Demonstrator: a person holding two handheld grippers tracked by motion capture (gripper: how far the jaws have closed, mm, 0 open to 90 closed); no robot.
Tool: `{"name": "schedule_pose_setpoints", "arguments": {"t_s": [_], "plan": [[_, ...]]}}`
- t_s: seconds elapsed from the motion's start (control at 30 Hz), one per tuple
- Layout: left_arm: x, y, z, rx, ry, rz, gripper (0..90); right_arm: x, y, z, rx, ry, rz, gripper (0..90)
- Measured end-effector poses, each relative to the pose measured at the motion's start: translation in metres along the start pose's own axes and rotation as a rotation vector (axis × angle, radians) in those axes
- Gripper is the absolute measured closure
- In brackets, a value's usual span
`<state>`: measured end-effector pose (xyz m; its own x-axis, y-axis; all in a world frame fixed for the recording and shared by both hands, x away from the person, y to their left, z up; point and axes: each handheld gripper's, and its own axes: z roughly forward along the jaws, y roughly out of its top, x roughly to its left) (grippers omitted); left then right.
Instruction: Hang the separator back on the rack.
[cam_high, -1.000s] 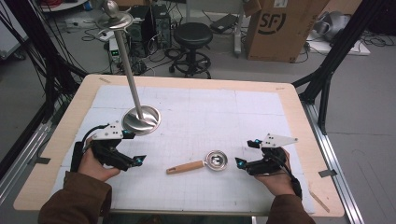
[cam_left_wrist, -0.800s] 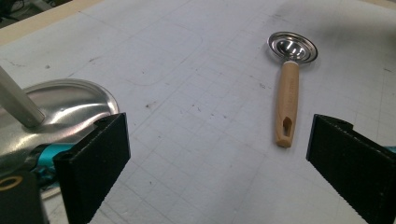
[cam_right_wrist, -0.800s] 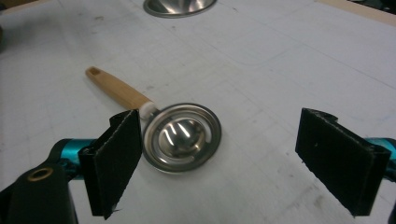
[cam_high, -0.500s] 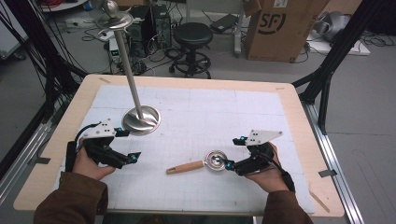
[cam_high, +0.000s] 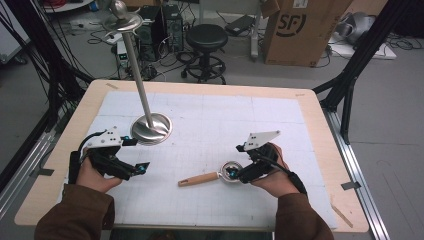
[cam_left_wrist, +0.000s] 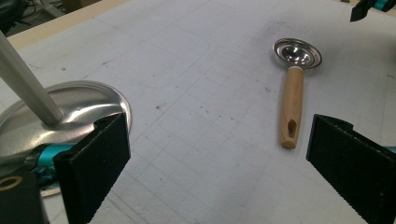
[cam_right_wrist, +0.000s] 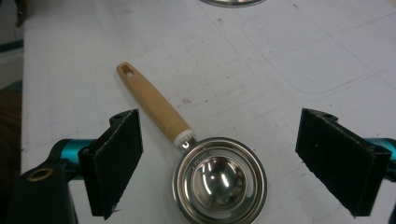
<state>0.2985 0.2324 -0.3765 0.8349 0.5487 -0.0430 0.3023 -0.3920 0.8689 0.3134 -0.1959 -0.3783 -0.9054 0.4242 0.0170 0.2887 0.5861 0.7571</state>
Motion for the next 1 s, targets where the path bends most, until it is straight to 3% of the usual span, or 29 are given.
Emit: {"name": "schedule_pose_setpoints", "arguments": {"t_s": [0.33,0.63,1.0], "plan": [[0.000,0.000,0.000,0.000,0.003,0.004,6.8,0.001,0.013,0.031,0.144,0.037,-0.061,13.5],[-0.001,0.000,-0.001,-0.004,0.007,0.007,6.8,0.010,0.023,0.055,0.250,0.059,-0.117,13.7],[-0.002,0.001,-0.003,-0.006,0.010,0.015,6.8,0.016,0.021,0.074,0.336,0.077,-0.160,15.8]]}}
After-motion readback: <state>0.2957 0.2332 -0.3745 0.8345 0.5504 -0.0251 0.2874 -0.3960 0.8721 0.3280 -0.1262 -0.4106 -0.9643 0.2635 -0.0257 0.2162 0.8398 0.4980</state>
